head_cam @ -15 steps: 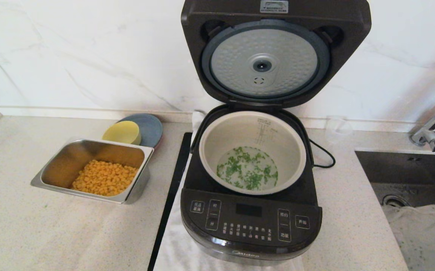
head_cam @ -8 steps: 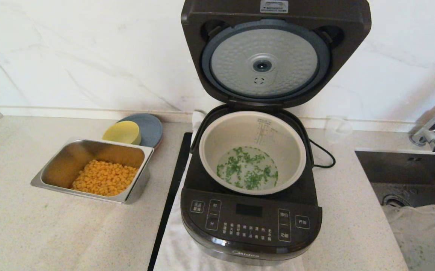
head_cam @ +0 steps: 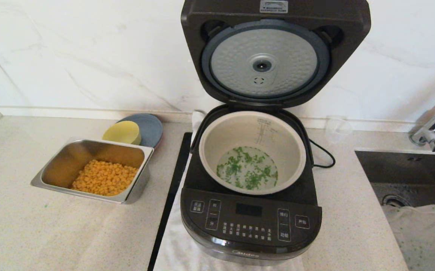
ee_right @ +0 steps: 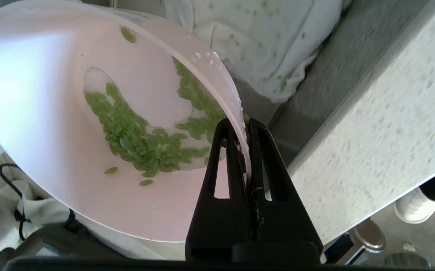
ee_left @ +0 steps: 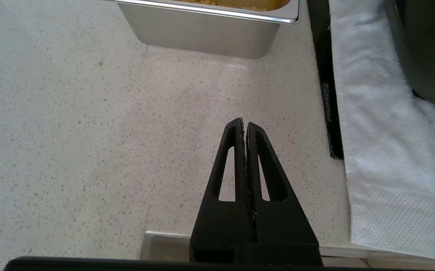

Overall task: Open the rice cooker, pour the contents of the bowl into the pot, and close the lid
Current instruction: Fill a bowl with water from the tap

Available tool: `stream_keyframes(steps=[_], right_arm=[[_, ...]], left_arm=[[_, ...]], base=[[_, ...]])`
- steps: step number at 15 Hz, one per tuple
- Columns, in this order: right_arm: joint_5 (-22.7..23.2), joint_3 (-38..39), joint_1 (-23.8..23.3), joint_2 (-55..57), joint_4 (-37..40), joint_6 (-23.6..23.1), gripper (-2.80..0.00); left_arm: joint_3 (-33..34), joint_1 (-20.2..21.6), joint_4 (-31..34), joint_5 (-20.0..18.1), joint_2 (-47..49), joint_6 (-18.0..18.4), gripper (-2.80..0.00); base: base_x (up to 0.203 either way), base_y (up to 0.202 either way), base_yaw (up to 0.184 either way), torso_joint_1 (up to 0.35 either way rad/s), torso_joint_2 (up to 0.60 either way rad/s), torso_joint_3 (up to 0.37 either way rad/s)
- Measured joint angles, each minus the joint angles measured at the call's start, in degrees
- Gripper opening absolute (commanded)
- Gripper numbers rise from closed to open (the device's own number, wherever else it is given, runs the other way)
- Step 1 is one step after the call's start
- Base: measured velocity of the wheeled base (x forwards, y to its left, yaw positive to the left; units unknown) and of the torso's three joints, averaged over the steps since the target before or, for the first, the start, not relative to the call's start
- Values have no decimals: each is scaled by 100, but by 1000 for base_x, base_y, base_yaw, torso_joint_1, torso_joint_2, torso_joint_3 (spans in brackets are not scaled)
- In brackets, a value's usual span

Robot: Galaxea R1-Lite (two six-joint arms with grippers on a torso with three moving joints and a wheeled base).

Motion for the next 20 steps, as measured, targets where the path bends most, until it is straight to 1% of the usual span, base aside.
stream_keyframes(steps=[5, 8, 12, 14, 17, 20], right_arm=[[-62, -339, 120, 288, -3, 2, -280], [-297, -565, 356, 372, -15, -9, -280], [-541, -1137, 760, 458, -4, 3, -280], [-628, -1464, 919, 510, 10, 102, -280], [-817, -2069, 1069, 718, 56, 302, -280], [-895, -2261, 1147, 898, -15, 317, -280]], left_arm=[[0, 0, 0, 2, 0, 0, -280], [0, 0, 0, 0, 0, 0, -280], [0, 0, 0, 0, 0, 0, -280], [0, 0, 0, 0, 0, 0, -280], [0, 0, 0, 2, 0, -1, -280], [0, 0, 0, 2, 0, 0, -280]], base=[[0, 0, 0, 0, 0, 0], [0, 0, 0, 0, 0, 0], [0, 0, 0, 0, 0, 0], [0, 0, 0, 0, 0, 0], [0, 0, 0, 0, 0, 0], [0, 0, 0, 0, 0, 0]])
